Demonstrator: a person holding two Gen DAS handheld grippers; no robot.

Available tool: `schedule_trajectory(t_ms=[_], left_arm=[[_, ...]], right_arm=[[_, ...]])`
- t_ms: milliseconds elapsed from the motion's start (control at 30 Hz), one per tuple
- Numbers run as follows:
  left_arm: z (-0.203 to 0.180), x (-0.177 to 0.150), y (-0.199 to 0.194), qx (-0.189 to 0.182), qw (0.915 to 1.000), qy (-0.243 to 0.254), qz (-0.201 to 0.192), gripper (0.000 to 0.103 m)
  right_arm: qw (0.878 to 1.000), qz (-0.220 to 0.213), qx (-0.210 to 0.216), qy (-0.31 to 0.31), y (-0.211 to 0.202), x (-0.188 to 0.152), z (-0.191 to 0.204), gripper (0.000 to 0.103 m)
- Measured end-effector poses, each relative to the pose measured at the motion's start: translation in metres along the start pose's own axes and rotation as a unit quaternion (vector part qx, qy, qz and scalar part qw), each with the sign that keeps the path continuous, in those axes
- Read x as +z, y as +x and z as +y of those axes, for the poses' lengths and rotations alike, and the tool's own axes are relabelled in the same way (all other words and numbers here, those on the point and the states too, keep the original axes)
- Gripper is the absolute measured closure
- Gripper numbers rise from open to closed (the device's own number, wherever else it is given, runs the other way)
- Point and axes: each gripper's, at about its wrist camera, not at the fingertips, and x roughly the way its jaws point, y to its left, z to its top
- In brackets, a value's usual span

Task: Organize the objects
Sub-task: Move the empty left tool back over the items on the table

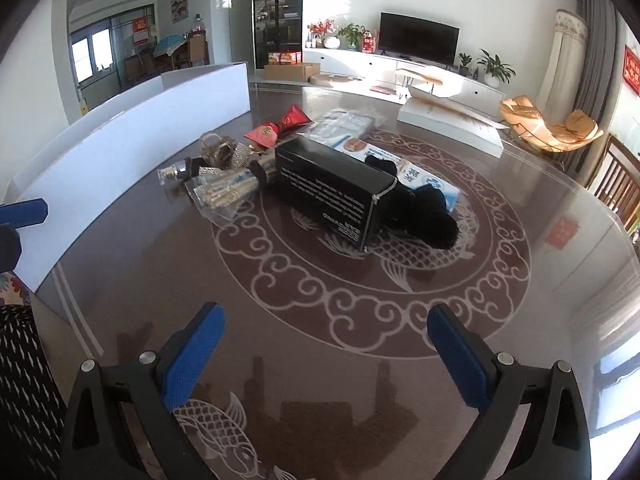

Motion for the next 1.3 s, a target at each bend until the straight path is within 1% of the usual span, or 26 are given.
schedule_trajectory(t_ms=[33, 133, 233, 300, 433, 467, 567, 633, 700, 733, 800, 1300], left_arm=[[-0.004, 0.001, 0.014, 0.006, 0.9999, 0.004, 0.008, 0.002], [-0.013, 0.003, 0.045, 0.026, 0.9992, 0.015, 0.027, 0.002], [-0.017, 0.001, 0.058, 0.036, 0.9987, 0.023, 0.028, 0.002], [-0.017, -0.003, 0.065, 0.046, 0.998, 0.03, 0.029, 0.002], [-0.009, -0.014, 0.08, 0.056, 0.9967, 0.033, 0.049, 0.003], [-0.01, -0.015, 0.078, 0.058, 0.9968, 0.039, 0.04, 0.002], [-0.008, -0.014, 0.078, 0.051, 0.9974, 0.032, 0.039, 0.002], [-0.01, -0.015, 0.079, 0.058, 0.9967, 0.038, 0.043, 0.002], [-0.014, -0.017, 0.082, 0.069, 0.9952, 0.052, 0.046, 0.002], [-0.018, -0.018, 0.084, 0.079, 0.9937, 0.063, 0.049, 0.0], [-0.025, -0.021, 0.086, 0.101, 0.9899, 0.085, 0.052, 0.0], [-0.022, -0.021, 0.083, 0.097, 0.9906, 0.081, 0.052, 0.0]], right_arm=[[1.0, 0.008, -0.009, 0.006, 0.005, -0.008, -0.009, 0.002], [0.999, 0.025, -0.021, 0.022, 0.009, -0.02, -0.021, 0.002], [0.998, 0.039, -0.027, 0.03, 0.015, -0.027, -0.025, 0.002], [0.998, 0.038, -0.031, 0.03, 0.014, -0.027, -0.027, 0.001], [0.998, 0.043, -0.022, 0.044, 0.016, -0.027, -0.032, 0.0], [0.998, 0.045, -0.017, 0.049, 0.017, -0.027, -0.034, 0.0], [0.997, 0.048, -0.012, 0.061, 0.017, -0.028, -0.037, 0.0], [0.997, 0.048, -0.013, 0.061, 0.017, -0.029, -0.037, 0.0], [0.997, 0.048, -0.013, 0.061, 0.017, -0.029, -0.037, 0.0], [0.997, 0.048, -0.013, 0.061, 0.018, -0.028, -0.037, 0.0], [0.997, 0.048, -0.013, 0.061, 0.018, -0.029, -0.037, 0.0], [0.997, 0.048, -0.012, 0.061, 0.017, -0.029, -0.037, 0.0]])
